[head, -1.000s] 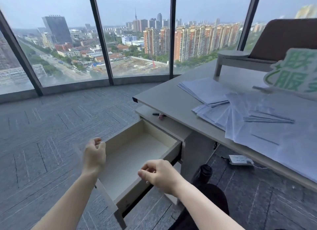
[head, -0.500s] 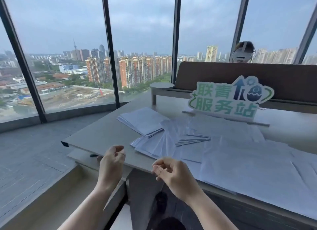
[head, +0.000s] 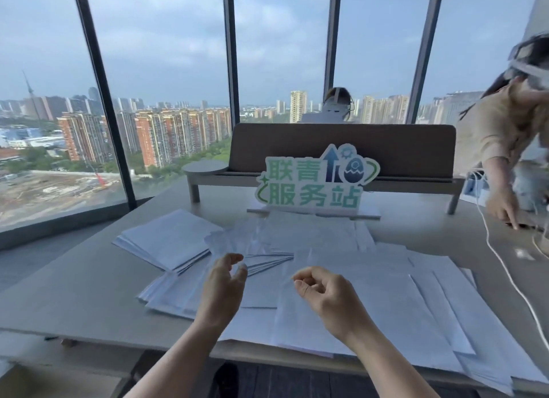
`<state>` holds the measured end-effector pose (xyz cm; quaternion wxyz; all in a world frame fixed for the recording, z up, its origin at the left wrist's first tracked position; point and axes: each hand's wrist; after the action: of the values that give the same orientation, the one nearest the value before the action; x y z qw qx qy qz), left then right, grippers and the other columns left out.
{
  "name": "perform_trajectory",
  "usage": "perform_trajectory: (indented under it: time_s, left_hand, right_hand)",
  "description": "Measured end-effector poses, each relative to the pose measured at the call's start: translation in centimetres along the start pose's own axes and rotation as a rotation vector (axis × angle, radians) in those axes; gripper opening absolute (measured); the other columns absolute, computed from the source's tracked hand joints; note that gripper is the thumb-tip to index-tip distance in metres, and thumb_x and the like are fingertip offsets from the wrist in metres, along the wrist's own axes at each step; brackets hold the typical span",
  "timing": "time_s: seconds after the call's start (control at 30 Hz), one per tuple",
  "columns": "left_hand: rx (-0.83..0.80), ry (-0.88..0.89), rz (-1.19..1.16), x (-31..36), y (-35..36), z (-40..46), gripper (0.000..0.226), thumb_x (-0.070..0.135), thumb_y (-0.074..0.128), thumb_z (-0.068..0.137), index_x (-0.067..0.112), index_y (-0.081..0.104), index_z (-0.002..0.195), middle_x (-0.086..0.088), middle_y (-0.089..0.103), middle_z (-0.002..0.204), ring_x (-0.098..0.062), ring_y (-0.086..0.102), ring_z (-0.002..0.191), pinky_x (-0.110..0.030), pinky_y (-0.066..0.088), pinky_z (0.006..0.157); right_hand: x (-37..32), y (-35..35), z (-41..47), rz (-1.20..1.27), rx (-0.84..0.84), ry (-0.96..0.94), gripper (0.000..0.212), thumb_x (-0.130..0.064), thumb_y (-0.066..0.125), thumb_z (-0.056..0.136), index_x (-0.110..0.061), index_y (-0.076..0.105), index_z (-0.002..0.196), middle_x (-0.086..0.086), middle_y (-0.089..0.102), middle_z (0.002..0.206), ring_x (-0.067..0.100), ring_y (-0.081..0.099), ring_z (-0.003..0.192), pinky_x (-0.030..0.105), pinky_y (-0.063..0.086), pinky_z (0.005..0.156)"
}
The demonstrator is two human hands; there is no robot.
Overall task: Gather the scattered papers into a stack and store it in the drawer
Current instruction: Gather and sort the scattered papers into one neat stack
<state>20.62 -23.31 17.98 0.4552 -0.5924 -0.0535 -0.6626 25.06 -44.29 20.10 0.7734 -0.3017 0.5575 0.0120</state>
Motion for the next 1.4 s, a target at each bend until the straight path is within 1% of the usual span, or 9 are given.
perform_trajectory:
  time_s: [0.1, 0.2, 0.33, 0.53, 0.7, 0.83, 1.07, 1.23, 1.4]
  left_hand:
    - [-0.078, 0.03, 0.028, 0.7, 2.3, 0.6, 0.026, 0.021, 0.059, 0.09, 0.02, 0.063, 0.115, -0.006, 0.066, 0.116, -0.021, 0.059, 0.112, -0.033, 0.046, 0.09]
    - [-0.135, 0.058, 0.069, 1.6, 4.4, 0.8, 0.028, 0.021, 0.064, 0.087, 0.019, 0.065, 0.115, -0.005, 0.064, 0.118, -0.02, 0.059, 0.112, -0.027, 0.041, 0.088]
    - [-0.243, 0.11, 0.146, 2.1, 7.2, 1.0, 0.036, 0.031, 0.067, 0.085, 0.023, 0.063, 0.119, 0.0, 0.059, 0.129, -0.018, 0.055, 0.119, -0.024, 0.038, 0.092]
    - [-0.393, 0.166, 0.269, 1.6, 10.3, 1.7, 0.05, 0.04, 0.066, 0.082, 0.028, 0.057, 0.13, 0.002, 0.047, 0.144, -0.019, 0.04, 0.134, -0.029, 0.032, 0.108]
    - [-0.487, 0.215, 0.41, 1.0, 11.6, 1.8, 0.063, 0.046, 0.065, 0.082, 0.032, 0.045, 0.141, 0.0, 0.028, 0.157, -0.021, 0.016, 0.146, -0.03, 0.019, 0.115]
    - [-0.553, 0.216, 0.493, 0.4, 12.5, 2.1, 0.071, 0.053, 0.06, 0.084, 0.037, 0.033, 0.147, 0.0, 0.015, 0.162, -0.023, 0.005, 0.149, -0.032, 0.013, 0.119]
    - [-0.603, 0.269, 0.604, 0.2, 13.8, 2.3, 0.065, 0.057, 0.042, 0.093, 0.038, 0.019, 0.151, -0.001, 0.004, 0.163, -0.024, -0.003, 0.15, -0.035, 0.008, 0.12]
    - [-0.581, 0.282, 0.628, 0.1, 14.0, 2.1, 0.063, 0.057, 0.037, 0.095, 0.037, 0.017, 0.152, -0.002, 0.003, 0.163, -0.024, -0.004, 0.15, -0.035, 0.007, 0.12]
    - [-0.56, 0.284, 0.636, 0.0, 14.2, 1.9, 0.064, 0.058, 0.035, 0.095, 0.036, 0.017, 0.152, -0.002, 0.003, 0.163, -0.024, -0.004, 0.15, -0.034, 0.005, 0.12]
  right_hand:
    - [1.9, -2.3, 0.8, -0.136, 0.094, 0.055, 0.015, -0.036, 0.064, 0.091, -0.031, 0.067, 0.105, -0.015, 0.068, 0.096, 0.001, 0.063, 0.09, 0.027, 0.053, 0.082]
    - [4.0, -4.7, 1.9, -0.29, 0.102, 0.141, 0.032, -0.039, 0.063, 0.092, -0.032, 0.059, 0.123, -0.008, 0.06, 0.125, 0.014, 0.056, 0.117, 0.03, 0.048, 0.091]
    - [6.8, -7.9, 2.8, -0.548, 0.075, 0.326, 0.057, -0.048, 0.061, 0.088, -0.031, 0.043, 0.14, 0.0, 0.045, 0.143, 0.025, 0.042, 0.131, 0.036, 0.044, 0.098]
    - [10.1, -11.4, 3.2, -0.674, 0.077, 0.605, 0.079, -0.06, 0.058, 0.081, -0.032, 0.026, 0.148, 0.007, 0.032, 0.147, 0.034, 0.035, 0.132, 0.039, 0.037, 0.103]
    - [11.5, -13.0, 3.4, -0.711, 0.114, 0.734, 0.091, -0.072, 0.058, 0.072, -0.034, 0.024, 0.148, 0.016, 0.024, 0.154, 0.042, 0.029, 0.137, 0.043, 0.033, 0.108]
    - [12.3, -13.6, 3.8, -0.722, 0.134, 0.745, 0.096, -0.074, 0.061, 0.071, -0.028, 0.025, 0.147, 0.018, 0.032, 0.148, 0.041, 0.034, 0.133, 0.042, 0.035, 0.105]
    - [12.6, -13.4, 4.8, -0.592, 0.16, 0.674, 0.094, -0.057, 0.071, 0.072, -0.029, 0.025, 0.149, 0.014, 0.039, 0.143, 0.038, 0.041, 0.13, 0.039, 0.04, 0.102]
    - [12.7, -14.2, 5.1, -0.493, 0.338, 0.605, 0.074, -0.026, 0.071, 0.078, -0.022, 0.037, 0.144, 0.014, 0.057, 0.127, 0.034, 0.057, 0.112, 0.036, 0.048, 0.088]
    - [13.2, -15.3, 5.3, -0.352, 0.452, 0.639, 0.074, -0.011, 0.068, 0.08, -0.011, 0.037, 0.147, 0.013, 0.06, 0.128, 0.033, 0.059, 0.107, 0.031, 0.04, 0.074]
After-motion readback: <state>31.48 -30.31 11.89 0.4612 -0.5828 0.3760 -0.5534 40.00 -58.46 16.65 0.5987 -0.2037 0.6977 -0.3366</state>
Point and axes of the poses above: each hand's wrist, its own z-axis towards the middle knuckle, its own y-axis out of the palm, x = y × z
